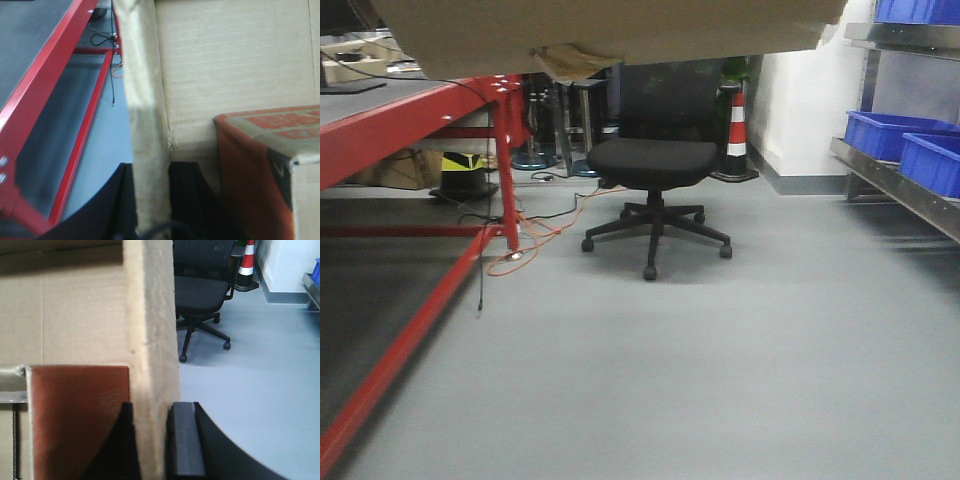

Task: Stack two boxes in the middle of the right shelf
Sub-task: 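Hold the boxes with both grippers while driving to the steel shelf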

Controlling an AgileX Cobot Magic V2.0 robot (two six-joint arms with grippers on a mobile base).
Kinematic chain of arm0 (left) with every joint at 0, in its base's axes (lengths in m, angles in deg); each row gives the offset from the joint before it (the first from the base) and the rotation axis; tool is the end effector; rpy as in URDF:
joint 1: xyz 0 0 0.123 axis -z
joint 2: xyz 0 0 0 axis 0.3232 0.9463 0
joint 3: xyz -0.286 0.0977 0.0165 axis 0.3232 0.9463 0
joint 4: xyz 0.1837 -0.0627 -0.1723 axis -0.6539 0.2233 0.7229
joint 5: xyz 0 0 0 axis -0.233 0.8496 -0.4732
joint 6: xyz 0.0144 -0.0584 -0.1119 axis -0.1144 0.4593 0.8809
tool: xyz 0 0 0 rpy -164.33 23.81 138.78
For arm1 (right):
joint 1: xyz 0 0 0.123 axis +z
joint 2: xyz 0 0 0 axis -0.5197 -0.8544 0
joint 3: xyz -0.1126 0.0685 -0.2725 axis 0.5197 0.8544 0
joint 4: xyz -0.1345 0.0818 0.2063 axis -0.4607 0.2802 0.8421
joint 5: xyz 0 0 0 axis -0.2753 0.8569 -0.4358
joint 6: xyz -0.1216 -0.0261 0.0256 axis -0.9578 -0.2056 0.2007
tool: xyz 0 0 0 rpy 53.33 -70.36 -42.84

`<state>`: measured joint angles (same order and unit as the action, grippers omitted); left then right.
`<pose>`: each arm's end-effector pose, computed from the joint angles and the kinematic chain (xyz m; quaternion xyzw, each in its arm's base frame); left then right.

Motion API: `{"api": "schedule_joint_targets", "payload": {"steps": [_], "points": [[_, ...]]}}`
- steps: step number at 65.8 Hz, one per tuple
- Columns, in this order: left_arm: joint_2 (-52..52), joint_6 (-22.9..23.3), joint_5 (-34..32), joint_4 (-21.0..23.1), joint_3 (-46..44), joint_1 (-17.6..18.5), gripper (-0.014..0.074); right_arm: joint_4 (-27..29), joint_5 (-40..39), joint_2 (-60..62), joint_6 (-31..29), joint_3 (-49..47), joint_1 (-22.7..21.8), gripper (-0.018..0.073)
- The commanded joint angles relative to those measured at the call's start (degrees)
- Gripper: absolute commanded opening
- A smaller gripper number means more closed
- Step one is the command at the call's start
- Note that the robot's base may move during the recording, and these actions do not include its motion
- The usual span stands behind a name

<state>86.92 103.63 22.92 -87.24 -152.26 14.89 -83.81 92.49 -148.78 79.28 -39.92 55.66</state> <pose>0.3129 -0.1185 0.4782 -0.0335 0.8384 0.0416 0.5424 0.3185 0.1032 0.4681 -0.0004 0.8072 0.0657 0.5867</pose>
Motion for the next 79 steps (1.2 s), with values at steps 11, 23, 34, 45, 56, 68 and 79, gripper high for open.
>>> {"api": "schedule_joint_targets", "payload": {"steps": [11,23,34,45,56,68,79], "points": [[0.25,-0.15,-1.19,-0.29,-0.35,0.29,-0.0111,0.19,-8.14,1.26,0.47,-0.60,0.33,-0.0153],[0.25,-0.15,-1.19,-0.29,-0.35,0.29,-0.0111,0.19,-8.14,1.26,0.47,-0.60,0.33,-0.0153],[0.25,-0.15,-1.19,-0.29,-0.35,0.29,-0.0111,0.19,-8.14,1.26,0.47,-0.60,0.33,-0.0153],[0.25,-0.15,-1.19,-0.29,-0.35,0.29,-0.0111,0.19,-8.14,1.26,0.47,-0.60,0.33,-0.0153],[0.25,-0.15,-1.19,-0.29,-0.35,0.29,-0.0111,0.19,-8.14,1.26,0.47,-0.60,0.33,-0.0153],[0.25,-0.15,-1.19,-0.29,-0.35,0.29,-0.0111,0.19,-8.14,1.26,0.47,-0.60,0.33,-0.0153],[0.25,-0.15,-1.19,-0.29,-0.35,0.29,-0.0111,0.19,-8.14,1.26,0.47,-0.60,0.33,-0.0153]]}}
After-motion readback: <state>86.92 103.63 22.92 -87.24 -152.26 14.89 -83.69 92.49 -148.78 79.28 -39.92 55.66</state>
